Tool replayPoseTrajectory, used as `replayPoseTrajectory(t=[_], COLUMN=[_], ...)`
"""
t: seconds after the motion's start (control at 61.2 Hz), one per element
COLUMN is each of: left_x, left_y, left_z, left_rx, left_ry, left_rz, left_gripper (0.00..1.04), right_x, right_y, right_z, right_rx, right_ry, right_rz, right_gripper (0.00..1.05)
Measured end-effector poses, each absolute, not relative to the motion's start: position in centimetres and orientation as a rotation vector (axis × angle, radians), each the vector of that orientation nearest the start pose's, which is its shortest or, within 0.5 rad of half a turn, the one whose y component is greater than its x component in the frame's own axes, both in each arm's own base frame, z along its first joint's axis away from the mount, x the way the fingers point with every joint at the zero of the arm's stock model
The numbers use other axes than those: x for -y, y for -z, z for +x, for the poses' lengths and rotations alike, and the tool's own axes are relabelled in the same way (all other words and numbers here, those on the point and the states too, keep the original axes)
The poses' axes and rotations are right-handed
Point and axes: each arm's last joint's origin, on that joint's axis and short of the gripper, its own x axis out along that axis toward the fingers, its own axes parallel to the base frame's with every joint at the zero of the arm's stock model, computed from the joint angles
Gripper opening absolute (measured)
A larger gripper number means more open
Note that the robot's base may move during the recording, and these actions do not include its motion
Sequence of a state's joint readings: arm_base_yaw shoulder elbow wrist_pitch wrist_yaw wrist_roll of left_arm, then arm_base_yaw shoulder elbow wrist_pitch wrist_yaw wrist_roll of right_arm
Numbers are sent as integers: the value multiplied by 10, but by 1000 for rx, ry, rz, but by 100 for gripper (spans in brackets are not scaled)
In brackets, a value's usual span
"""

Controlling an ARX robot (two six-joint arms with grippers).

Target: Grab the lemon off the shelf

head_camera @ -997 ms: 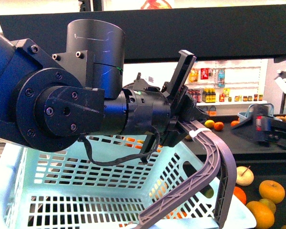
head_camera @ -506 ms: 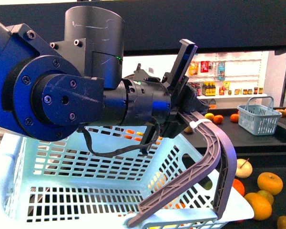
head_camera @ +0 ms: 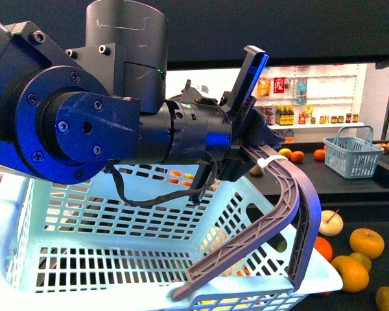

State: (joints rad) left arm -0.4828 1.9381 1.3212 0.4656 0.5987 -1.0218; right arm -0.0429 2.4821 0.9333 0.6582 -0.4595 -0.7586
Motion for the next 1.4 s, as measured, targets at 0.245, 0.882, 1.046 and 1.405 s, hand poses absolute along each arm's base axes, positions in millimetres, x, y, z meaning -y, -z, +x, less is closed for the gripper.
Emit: replayPoseTrajectory(t=[0.245, 0.882, 1.046, 1.405], left_x=[219, 219, 219, 219], left_y=[-243, -243, -243, -243], left_z=[382, 382, 382, 382], left_rx=[-695, -695, -694, -695], left_ry=[901, 901, 900, 901], left_rz=[-924, -924, -924, -924], left_gripper=[6, 6, 6, 6], right_x=[-16, -32, -32, -22], right_y=[70, 96, 98, 97], right_z=[384, 415, 414, 412], right_rx=[-624, -654, -676, -722], right_ry=[-694, -674, -661, -614], right_rz=[-583, -597, -594, -570], right_gripper=[97, 97, 87, 52])
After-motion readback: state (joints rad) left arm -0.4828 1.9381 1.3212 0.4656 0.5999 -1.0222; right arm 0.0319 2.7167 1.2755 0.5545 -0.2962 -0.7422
